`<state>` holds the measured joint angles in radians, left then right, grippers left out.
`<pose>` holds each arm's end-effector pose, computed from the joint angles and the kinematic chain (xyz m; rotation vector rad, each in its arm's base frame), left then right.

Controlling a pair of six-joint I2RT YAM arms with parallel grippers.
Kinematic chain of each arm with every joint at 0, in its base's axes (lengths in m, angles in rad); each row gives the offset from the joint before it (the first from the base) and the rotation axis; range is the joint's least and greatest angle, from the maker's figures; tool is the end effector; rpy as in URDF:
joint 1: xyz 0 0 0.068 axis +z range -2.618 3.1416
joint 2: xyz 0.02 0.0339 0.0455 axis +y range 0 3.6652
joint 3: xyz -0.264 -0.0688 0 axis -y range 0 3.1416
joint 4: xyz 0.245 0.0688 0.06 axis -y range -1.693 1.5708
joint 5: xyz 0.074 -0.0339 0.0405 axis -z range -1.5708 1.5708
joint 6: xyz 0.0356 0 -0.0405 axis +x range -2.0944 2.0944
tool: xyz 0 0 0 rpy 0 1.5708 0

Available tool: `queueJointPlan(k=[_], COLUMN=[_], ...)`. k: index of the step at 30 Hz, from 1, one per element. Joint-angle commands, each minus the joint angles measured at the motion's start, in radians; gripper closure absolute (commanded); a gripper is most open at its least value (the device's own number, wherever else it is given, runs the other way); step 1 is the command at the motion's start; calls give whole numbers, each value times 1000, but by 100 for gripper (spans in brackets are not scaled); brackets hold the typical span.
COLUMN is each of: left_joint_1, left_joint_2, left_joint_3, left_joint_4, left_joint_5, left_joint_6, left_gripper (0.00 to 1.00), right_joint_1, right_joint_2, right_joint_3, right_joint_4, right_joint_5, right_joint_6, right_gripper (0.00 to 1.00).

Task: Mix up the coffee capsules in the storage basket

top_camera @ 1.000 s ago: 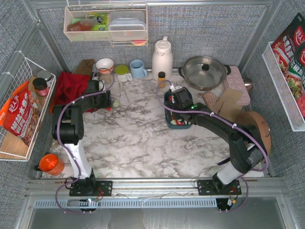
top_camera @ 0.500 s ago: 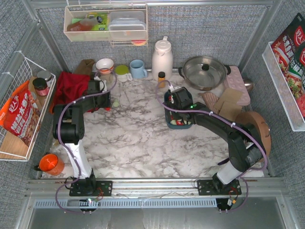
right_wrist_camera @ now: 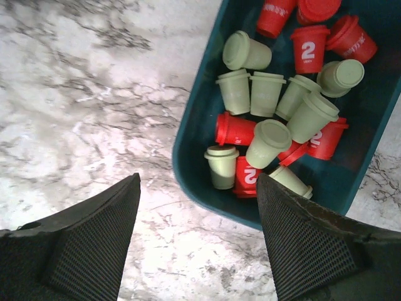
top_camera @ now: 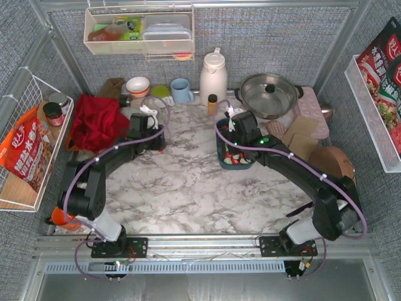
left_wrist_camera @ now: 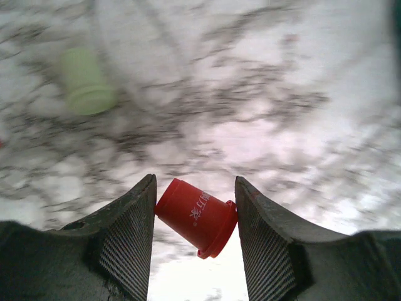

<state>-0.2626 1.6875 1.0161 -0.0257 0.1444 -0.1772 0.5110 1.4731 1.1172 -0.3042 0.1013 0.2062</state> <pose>0.3498 -0.0993 0.2001 0.1749 2.2834 -0.3947 0.2907 0.1588 0.2800 -0.2852 2.2233 0.2787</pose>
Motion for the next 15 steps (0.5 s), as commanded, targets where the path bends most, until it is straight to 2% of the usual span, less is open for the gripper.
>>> queueJointPlan(k=[1,5,8,15], left_joint_1=[-121,-256,-355,-536], left_joint_2=[-128,-235,-271,-162], left_joint_3=[-100,-258,-346,-333], left_joint_4=[225,570,812,1074], left_joint_5=[28,86,105,184], left_joint_6=[-29,-3,79,349], left_gripper=[49,49,49,49], right_joint_1=[3,3,3,-8], right_joint_2=[-69,-127,-166,-233], right_joint_3=[-6,-9,-10,-42], right_joint_4=[10,25,33,91], right_joint_5=[-74,-139,-178,-259], right_joint_6=[37,71,92,149], right_gripper=[22,21,21,21])
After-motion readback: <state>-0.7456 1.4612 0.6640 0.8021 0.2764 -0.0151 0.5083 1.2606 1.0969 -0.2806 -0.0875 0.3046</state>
